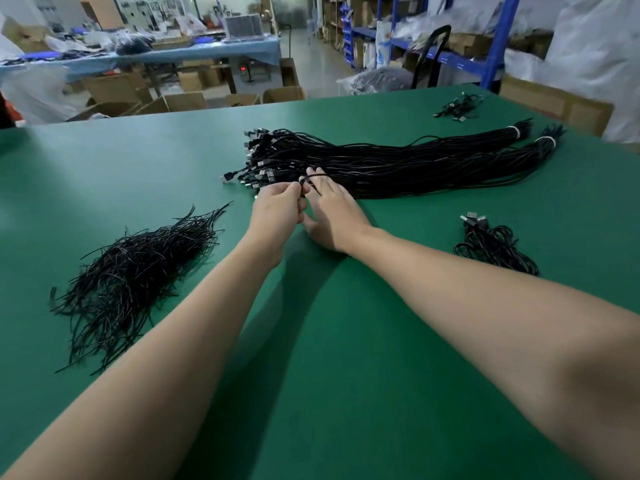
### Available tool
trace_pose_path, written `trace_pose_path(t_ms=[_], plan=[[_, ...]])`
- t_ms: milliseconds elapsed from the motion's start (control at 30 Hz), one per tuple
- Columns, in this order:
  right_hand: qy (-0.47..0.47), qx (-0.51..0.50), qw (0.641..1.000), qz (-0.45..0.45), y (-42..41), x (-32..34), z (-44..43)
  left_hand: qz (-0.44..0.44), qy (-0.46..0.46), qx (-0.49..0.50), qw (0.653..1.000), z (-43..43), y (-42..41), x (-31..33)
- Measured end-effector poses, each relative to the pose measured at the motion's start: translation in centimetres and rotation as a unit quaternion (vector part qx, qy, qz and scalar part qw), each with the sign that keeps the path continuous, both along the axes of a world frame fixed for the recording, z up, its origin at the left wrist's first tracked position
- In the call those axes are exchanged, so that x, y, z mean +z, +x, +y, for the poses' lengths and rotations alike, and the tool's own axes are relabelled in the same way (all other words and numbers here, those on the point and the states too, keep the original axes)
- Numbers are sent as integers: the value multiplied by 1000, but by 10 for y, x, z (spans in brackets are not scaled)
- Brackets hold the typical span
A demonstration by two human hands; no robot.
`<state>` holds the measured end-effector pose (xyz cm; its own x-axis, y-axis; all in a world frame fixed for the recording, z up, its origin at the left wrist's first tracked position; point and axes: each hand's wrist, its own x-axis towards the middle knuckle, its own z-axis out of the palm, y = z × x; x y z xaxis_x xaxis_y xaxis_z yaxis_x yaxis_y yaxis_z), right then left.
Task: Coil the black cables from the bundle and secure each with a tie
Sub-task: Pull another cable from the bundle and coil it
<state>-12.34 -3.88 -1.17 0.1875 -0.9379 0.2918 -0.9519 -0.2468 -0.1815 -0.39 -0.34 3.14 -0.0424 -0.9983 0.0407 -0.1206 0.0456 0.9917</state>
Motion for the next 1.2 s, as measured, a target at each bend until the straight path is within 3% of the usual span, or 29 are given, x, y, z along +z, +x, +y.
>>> trace_pose_path(t_ms=[200,367,533,700,767,800,833,900,933,967,1033,1200], plan=[[142,-81,986,23,-1,-5,-25,39,9,-9,999,0,17,4],[158,-84,984,26,0,-5,-27,146,25,-6,989,-1,27,19],[169,-77,982,17,-3,-4,-26,303,-34,12,952,5,54,64],[140,-69,988,-19,-2,0,-16,220,-85,26,971,20,76,81],[87,-34,989,-118,4,9,-4,155,-93,50,982,29,70,68],[106,1,963,-249,9,16,4,111,-91,53,988,34,66,59],[162,43,894,-416,16,23,15,66,-83,47,993,40,62,49],[250,130,675,-682,25,38,35,2,-59,21,998,54,54,28],[256,146,574,-764,26,45,45,-17,-50,10,999,61,50,18],[246,145,502,-816,25,53,53,-34,-45,1,998,69,47,10],[234,120,436,-861,20,65,68,-68,-41,-19,997,84,44,-1],[274,77,441,-851,15,70,116,-114,-47,-89,988,114,43,-11]])
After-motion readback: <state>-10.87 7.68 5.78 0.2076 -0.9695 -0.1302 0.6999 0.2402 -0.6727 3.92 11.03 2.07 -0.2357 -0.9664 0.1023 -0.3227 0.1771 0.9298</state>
